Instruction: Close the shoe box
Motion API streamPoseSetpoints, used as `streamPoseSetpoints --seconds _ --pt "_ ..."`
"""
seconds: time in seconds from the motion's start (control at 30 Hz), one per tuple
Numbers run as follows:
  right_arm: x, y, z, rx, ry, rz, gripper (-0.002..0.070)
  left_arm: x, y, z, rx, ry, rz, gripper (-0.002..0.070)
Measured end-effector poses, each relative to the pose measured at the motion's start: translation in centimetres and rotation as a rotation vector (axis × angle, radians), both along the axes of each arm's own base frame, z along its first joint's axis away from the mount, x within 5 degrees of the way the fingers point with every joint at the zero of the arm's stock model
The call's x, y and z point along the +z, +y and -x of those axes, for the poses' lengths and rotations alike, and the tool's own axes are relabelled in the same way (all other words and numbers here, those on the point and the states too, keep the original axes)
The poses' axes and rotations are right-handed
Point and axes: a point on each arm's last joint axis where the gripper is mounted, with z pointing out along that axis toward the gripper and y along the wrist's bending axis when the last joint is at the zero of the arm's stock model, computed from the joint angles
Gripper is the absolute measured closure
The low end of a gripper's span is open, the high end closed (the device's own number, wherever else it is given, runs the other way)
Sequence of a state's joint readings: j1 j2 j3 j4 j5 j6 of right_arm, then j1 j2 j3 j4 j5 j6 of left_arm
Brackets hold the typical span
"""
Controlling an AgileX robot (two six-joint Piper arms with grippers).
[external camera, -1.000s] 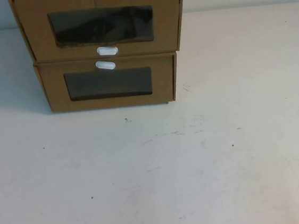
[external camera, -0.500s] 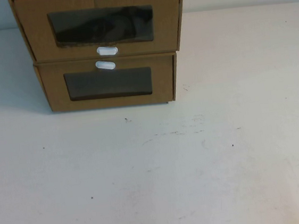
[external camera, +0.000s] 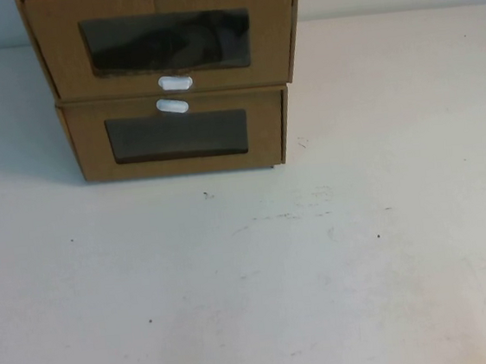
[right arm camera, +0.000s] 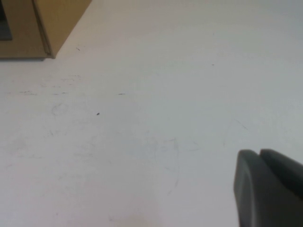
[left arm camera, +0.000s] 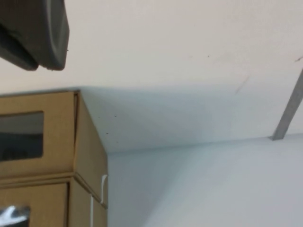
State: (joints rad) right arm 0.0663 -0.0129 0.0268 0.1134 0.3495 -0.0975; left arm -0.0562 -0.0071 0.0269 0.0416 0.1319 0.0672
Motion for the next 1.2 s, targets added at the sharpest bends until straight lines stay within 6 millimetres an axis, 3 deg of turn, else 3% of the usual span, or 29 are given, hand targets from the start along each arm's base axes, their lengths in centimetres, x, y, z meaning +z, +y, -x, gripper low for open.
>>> streamPoseSetpoints --seconds 0.4,1.2 --pt "0.0 0.0 0.0 0.000 0.000 0.000 0.0689 -2.2 -0.4 0.5 -0.067 0.240 -0.061 0.0680" --pt "0.0 0.0 0.0 0.000 0.000 -0.002 0.0689 -2.2 -0.4 0.5 -0.067 0.240 -0.065 0.0680"
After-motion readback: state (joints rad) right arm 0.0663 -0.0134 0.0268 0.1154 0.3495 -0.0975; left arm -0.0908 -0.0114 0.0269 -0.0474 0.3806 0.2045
